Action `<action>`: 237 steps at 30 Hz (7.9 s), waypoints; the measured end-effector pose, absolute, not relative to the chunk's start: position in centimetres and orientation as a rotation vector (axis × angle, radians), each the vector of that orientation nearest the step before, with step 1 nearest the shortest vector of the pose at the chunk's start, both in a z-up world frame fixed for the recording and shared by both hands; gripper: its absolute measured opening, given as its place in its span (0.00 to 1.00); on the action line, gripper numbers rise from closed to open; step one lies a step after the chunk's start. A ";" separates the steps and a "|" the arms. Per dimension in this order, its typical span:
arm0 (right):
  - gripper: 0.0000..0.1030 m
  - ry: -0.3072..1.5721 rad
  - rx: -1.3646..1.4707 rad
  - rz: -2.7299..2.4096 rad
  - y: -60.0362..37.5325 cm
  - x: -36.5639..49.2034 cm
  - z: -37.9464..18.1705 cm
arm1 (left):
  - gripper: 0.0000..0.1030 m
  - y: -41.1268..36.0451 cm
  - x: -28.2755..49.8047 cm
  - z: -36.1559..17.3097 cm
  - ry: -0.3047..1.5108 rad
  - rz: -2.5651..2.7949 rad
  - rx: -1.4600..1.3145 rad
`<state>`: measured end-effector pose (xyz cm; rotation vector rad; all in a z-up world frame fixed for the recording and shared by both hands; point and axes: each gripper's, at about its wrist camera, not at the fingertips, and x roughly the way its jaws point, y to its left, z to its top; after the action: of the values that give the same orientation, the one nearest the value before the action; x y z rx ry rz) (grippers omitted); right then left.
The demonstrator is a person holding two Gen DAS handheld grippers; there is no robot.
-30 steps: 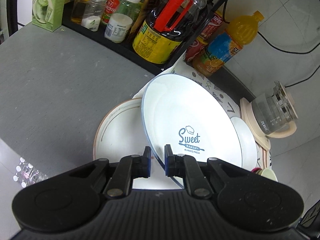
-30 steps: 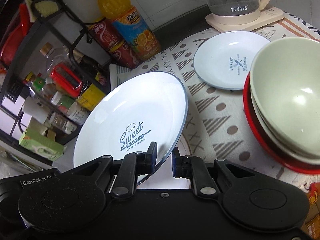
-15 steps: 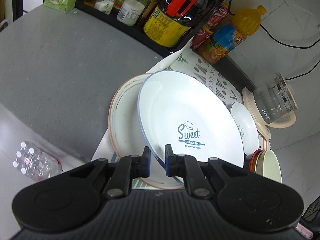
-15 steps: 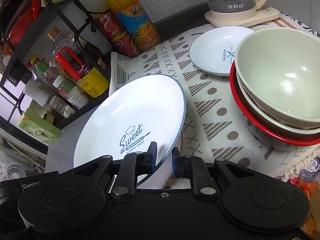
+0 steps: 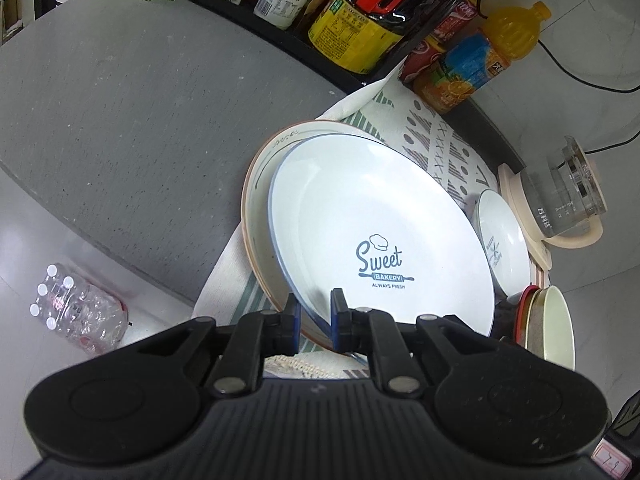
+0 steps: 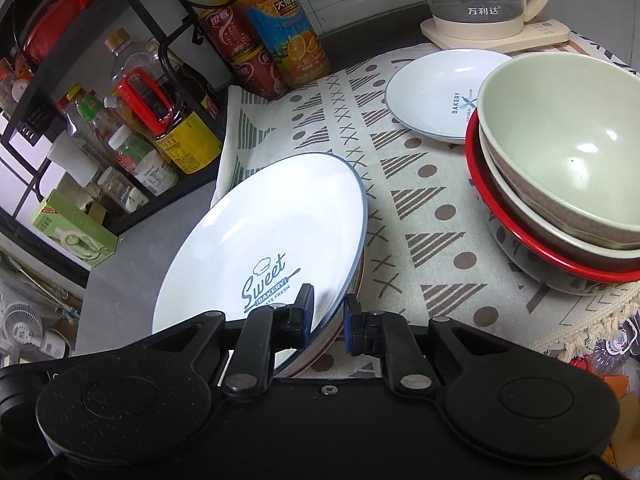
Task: Organize plates and bowls
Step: 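Lower the 'Sweet' plate onto the flower-pattern plate and open both grippers, then move both grippers to the white 'BAKERY' plate, then close both grippers on the rim of the 'BAKERY' plate, then lift the 'BAKERY' plate and carry it toward the 'Sweet' plate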
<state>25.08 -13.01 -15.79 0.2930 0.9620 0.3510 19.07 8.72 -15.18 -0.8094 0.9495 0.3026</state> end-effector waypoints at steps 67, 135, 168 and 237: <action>0.63 0.997 0.240 0.333 -11.5 27.9 -14.3 | 0.61 12.9 20.3 -13.4 0.972 0.425 -0.848; 0.82 1.055 0.261 0.288 -29.4 45.6 -10.3 | 0.67 -3.2 39.2 -14.6 1.042 0.235 -0.865; 0.28 1.465 0.425 0.357 -30.9 56.2 -20.7 | 0.11 -3.5 43.0 -22.2 1.116 0.312 -1.083; 0.11 1.174 0.379 0.517 -19.8 41.5 -12.5 | 0.10 8.3 31.4 -13.3 0.998 0.180 -0.904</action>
<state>41.51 -19.80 -12.52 0.3794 1.1739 0.5173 31.38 8.31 -13.28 -0.9045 0.9980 0.1804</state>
